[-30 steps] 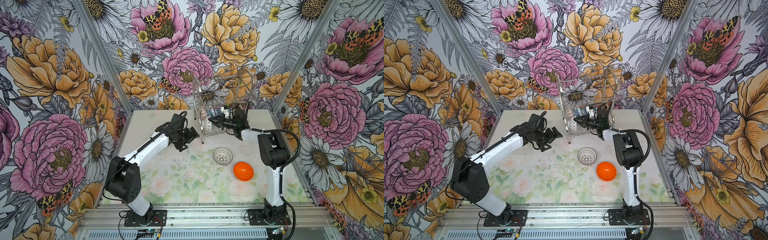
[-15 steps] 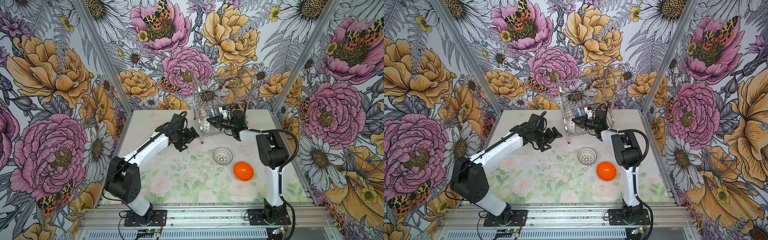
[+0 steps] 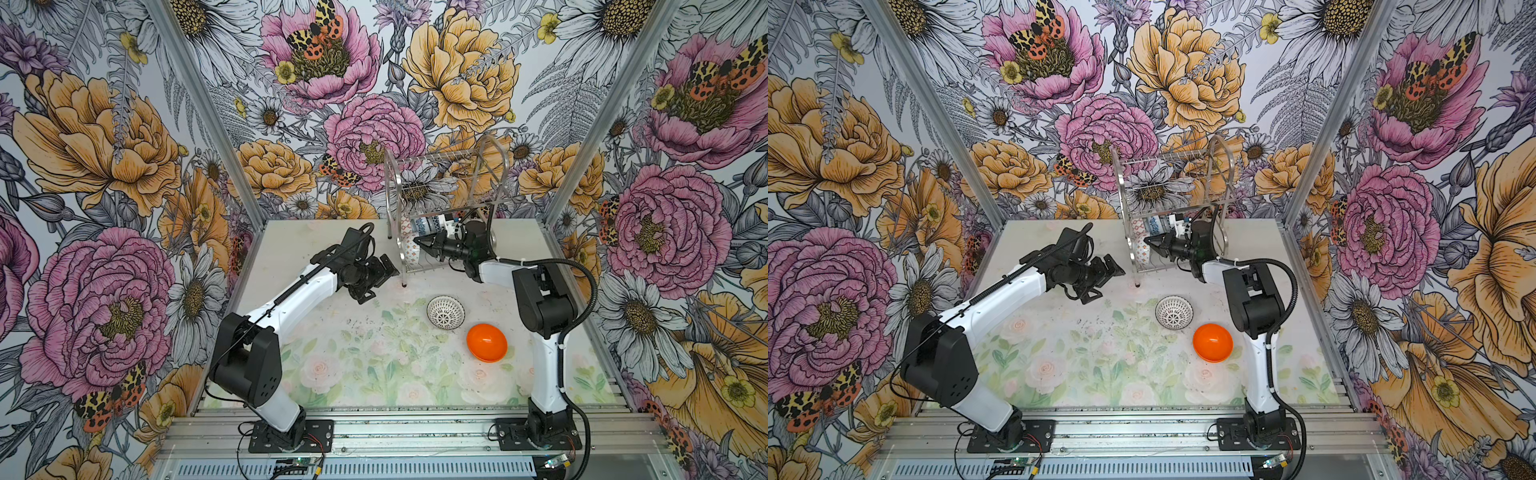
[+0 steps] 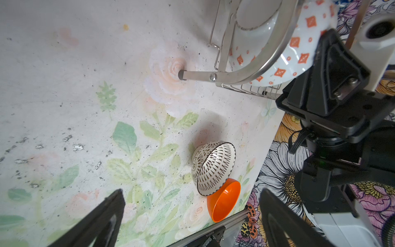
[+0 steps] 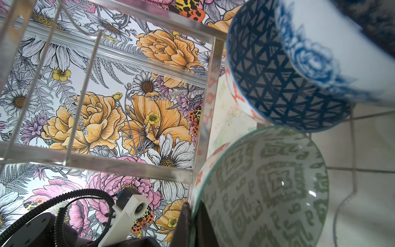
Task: Load the bowls into the dish rack
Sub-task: 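Lower the green-patterned bowl into the slot beside the blue bowls with the right gripper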
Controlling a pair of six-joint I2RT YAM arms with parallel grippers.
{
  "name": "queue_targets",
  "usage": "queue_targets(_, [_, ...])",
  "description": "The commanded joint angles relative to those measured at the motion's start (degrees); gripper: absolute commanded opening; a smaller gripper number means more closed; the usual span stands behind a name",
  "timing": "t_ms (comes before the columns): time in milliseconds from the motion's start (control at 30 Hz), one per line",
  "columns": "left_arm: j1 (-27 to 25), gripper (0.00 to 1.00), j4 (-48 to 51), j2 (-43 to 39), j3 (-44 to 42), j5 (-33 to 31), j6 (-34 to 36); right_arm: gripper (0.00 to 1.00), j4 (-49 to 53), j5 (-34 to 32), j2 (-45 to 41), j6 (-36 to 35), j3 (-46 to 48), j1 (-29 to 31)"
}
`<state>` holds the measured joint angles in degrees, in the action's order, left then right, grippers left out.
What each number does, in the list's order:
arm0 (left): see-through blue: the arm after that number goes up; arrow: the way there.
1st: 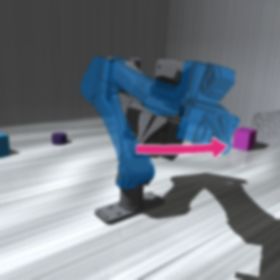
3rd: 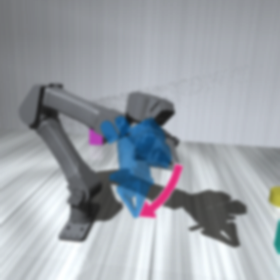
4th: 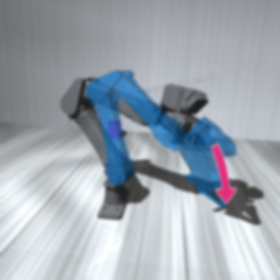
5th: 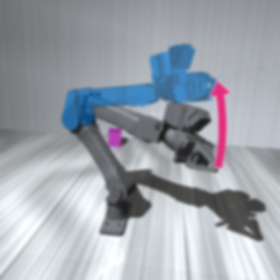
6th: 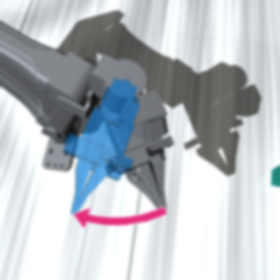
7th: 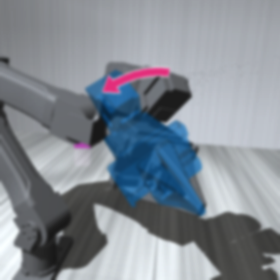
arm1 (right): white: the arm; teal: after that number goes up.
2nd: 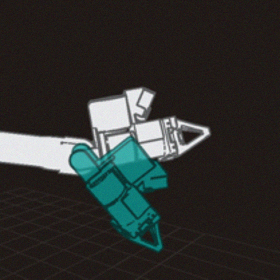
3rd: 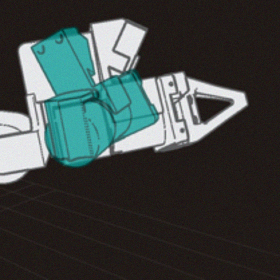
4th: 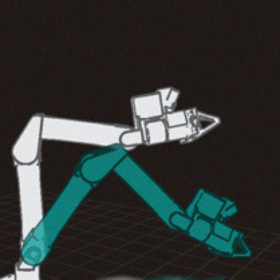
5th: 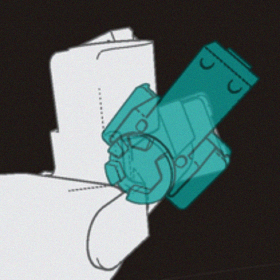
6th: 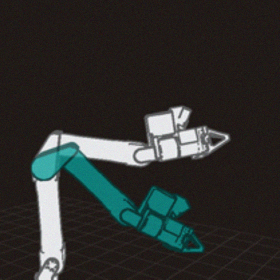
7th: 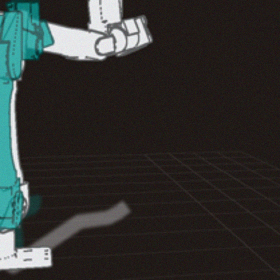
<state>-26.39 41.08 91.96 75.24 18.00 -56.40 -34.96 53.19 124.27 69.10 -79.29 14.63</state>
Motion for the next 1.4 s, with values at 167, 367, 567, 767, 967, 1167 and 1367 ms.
queue_targets(167, [-0.5, 0.98, 0.5, -1.8, -0.3, -0.3, 1.5, 0.00, 11.5, 0.8, 0.1, -7.0, 1.5, 0.0])
queue_targets(367, [-0.6, 0.99, 0.7, -2.0, -0.3, -0.3, 1.5, 0.00, 13.5, 0.1, -0.8, -9.5, 2.6, -0.1])
queue_targets(567, [-0.7, 0.99, 1.0, -2.3, -0.6, -0.3, 1.6, 0.00, 16.4, -1.5, -3.0, -12.7, 4.0, -0.2])
queue_targets(767, [-0.7, 0.99, 1.0, -2.2, -0.6, -0.2, 1.6, 0.00, 18.8, -2.0, -3.6, -14.7, 4.0, -0.3])
queue_targets(967, [-0.9, 0.99, 1.1, -2.6, -0.7, -0.2, 1.7, 0.00, 20.2, -2.1, -3.0, -15.5, 2.6, -0.5])
queue_targets(1167, [-0.9, 0.99, 1.3, -3.2, -1.6, -0.5, 1.7, 0.00, 21.6, -2.2, -2.7, -16.4, 1.0, -0.5])
queue_targets(1367, [-1.0, 0.99, 1.2, -3.5, -1.9, -0.6, 1.6, 0.03, 24.0, -2.1, -2.4, -17.8, -0.7, -0.4])
